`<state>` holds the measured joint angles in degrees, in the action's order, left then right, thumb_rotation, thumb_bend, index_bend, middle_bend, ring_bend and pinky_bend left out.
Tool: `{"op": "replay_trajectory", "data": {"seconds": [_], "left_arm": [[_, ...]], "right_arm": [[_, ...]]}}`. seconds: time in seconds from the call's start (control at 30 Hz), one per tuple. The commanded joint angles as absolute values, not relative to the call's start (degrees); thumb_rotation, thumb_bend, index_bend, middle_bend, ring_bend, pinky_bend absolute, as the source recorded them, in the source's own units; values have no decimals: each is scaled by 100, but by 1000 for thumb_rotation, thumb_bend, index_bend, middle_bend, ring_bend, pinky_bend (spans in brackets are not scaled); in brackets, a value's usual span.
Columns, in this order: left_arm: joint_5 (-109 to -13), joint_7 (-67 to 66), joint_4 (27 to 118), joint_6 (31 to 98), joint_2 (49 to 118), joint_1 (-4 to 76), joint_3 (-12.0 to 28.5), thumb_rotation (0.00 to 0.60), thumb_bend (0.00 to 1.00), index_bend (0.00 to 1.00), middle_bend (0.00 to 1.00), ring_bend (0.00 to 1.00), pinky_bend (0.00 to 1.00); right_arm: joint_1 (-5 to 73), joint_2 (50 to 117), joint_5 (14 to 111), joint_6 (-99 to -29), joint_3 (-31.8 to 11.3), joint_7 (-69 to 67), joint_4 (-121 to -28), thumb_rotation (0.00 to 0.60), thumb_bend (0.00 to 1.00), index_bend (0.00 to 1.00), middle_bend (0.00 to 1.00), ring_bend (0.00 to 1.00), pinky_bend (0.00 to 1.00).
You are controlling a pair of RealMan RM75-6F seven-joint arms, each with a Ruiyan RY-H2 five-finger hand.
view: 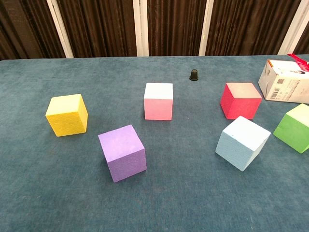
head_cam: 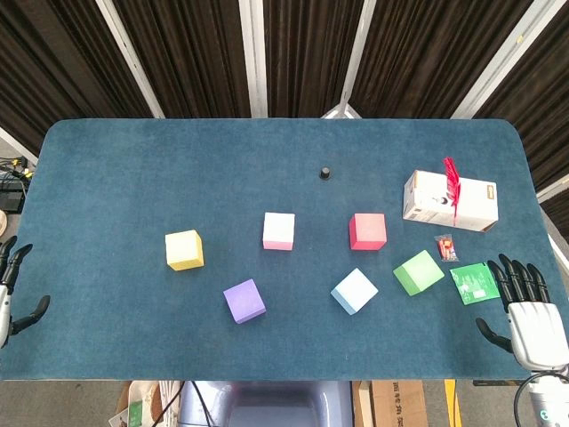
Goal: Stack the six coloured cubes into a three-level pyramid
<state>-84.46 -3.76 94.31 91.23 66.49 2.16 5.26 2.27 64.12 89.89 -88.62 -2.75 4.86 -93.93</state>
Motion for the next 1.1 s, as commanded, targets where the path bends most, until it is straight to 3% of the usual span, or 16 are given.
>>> {"op": "replay_trajectory", "data": {"seconds": [0.03, 0.7, 1.1], "left_arm": [[-8437, -349, 9441, 9125, 6633, 212, 533, 600, 363, 117, 0, 0, 0], [-8455, -220, 9477, 9160, 6532, 182, 533, 600, 363, 116, 0, 0, 0], [-8349, -292, 9430, 9096, 6556, 213, 577, 600, 363, 117, 0, 0, 0]], "right_arm": [[227, 6411, 8981, -8858, -278, 484, -9396, 600, 241, 35, 15, 0, 0], [315, 6315, 9055, -8633, -186, 45, -9492, 600, 242, 35, 15, 0, 0], [1446, 5452, 8041, -6906, -818, 67, -10966, 600, 242, 35, 15, 0, 0]]}}
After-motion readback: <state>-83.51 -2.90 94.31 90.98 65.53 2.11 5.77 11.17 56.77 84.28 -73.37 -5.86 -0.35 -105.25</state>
